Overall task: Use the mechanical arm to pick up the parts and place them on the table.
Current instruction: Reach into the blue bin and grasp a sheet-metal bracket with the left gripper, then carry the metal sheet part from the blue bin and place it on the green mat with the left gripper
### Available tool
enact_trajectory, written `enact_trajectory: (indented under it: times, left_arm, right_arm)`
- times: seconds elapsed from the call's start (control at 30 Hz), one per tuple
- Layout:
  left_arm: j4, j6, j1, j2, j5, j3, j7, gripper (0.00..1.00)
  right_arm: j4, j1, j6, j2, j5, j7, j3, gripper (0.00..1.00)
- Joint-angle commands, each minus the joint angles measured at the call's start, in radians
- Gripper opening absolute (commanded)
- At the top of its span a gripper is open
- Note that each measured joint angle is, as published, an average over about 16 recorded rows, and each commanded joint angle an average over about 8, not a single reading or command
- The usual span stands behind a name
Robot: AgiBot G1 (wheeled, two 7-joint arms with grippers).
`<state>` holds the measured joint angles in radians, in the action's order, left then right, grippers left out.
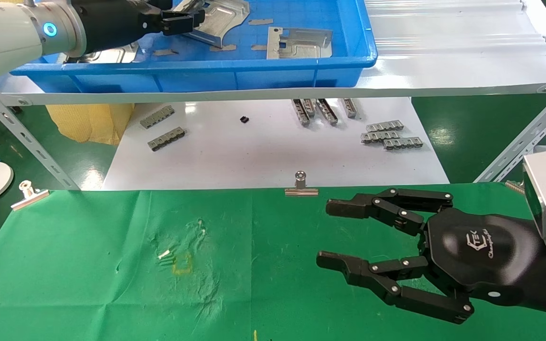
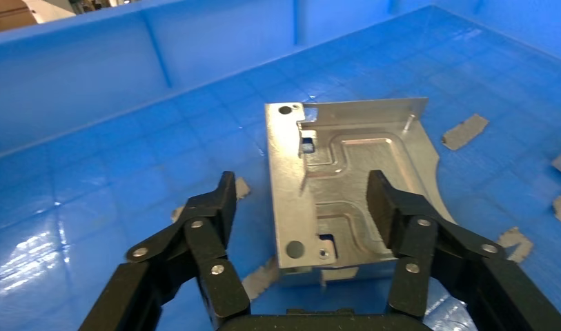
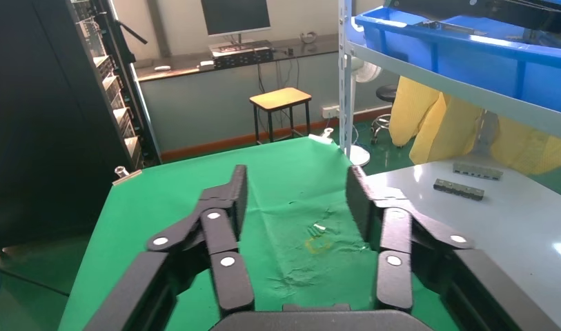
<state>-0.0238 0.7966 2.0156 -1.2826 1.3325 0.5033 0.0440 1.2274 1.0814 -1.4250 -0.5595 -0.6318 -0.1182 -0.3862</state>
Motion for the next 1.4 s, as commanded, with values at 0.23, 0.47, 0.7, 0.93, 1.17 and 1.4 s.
enact_trajectory:
  times: [0.23, 0.47, 0.7, 0.93, 1.17, 1.4]
  left_arm:
    - [0.005, 0.017, -0.010, -0.001, -0.014, -0.010, -0.019, 0.00]
    - [0.007, 0.020, -0.011, 0.002, -0.021, -0.015, -0.033, 0.00]
    - [0.004, 0.030, -0.009, 0.010, -0.035, -0.025, -0.047, 0.00]
    - [-0.016, 0.120, 0.001, 0.040, -0.059, -0.040, -0.071, 0.00]
    - [-0.043, 0.304, 0.006, 0.096, -0.089, -0.059, -0.106, 0.00]
    - [-0.074, 0.566, 0.003, 0.163, -0.126, -0.078, -0.159, 0.00]
  right_arm:
    - [0.000, 0.000, 0.000, 0.000, 0.000, 0.000, 0.000, 1.00]
    - [0.000, 0.000, 0.000, 0.000, 0.000, 0.000, 0.000, 1.00]
    - [0.000, 0.000, 0.000, 0.000, 0.000, 0.000, 0.000, 1.00]
    - [0.000, 0.000, 0.000, 0.000, 0.000, 0.000, 0.000, 1.00]
    - [0.000, 0.000, 0.000, 0.000, 0.000, 0.000, 0.000, 1.00]
    - [0.000, 0.000, 0.000, 0.000, 0.000, 0.000, 0.000, 1.00]
